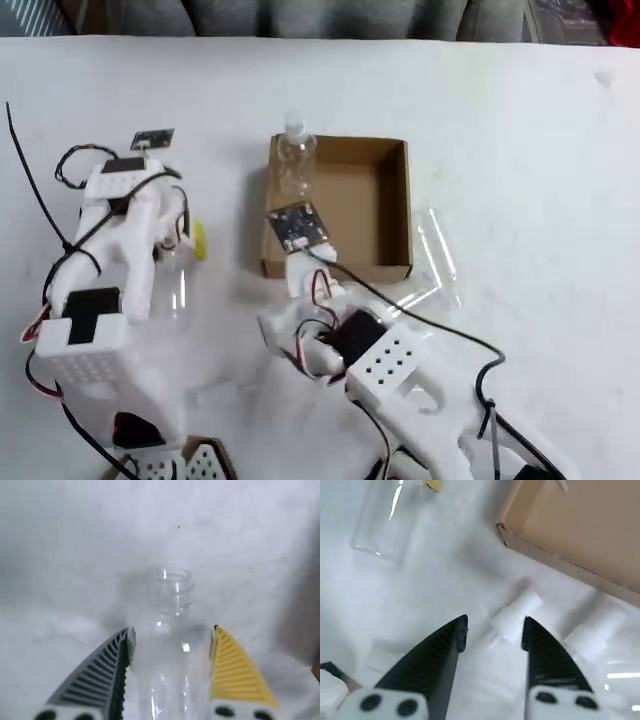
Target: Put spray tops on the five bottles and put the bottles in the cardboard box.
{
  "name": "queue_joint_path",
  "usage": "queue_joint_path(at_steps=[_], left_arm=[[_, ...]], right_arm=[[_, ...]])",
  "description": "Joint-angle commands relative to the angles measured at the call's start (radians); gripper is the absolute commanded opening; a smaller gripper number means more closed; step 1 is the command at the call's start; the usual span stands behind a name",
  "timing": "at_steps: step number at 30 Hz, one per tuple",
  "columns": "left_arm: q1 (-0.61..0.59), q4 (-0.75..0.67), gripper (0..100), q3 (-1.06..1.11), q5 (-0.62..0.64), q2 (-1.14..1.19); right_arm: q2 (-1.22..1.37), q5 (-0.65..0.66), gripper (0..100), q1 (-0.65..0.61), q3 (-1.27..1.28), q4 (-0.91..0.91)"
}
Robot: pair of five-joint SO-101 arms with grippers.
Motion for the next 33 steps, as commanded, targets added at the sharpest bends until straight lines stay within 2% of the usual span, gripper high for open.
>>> queue_joint_path(at_steps=[1, 5, 11, 15, 33], left_arm=[[-0.018, -0.037, 2, -0.04, 0.008, 0.002], [-0.018, -0.037, 2, -0.043, 0.008, 0.002], [-0.018, -0.037, 2, -0.043, 0.008, 0.004], [-0.018, -0.037, 2, -0.043, 0.008, 0.004], [-0.018, -0.037, 2, -0.04, 0.006, 0.004]], right_arm=[[-0.008, -0.041, 15.3, -0.007, -0.008, -0.021], [0.053, -0.044, 9.8, 0.015, -0.011, -0.073], [0.242, -0.126, 12.5, 0.035, -0.081, -0.074], [0.26, -0.129, 13.9, 0.035, -0.115, -0.036], [0.343, -0.153, 14.1, 0.058, -0.121, -0.111]])
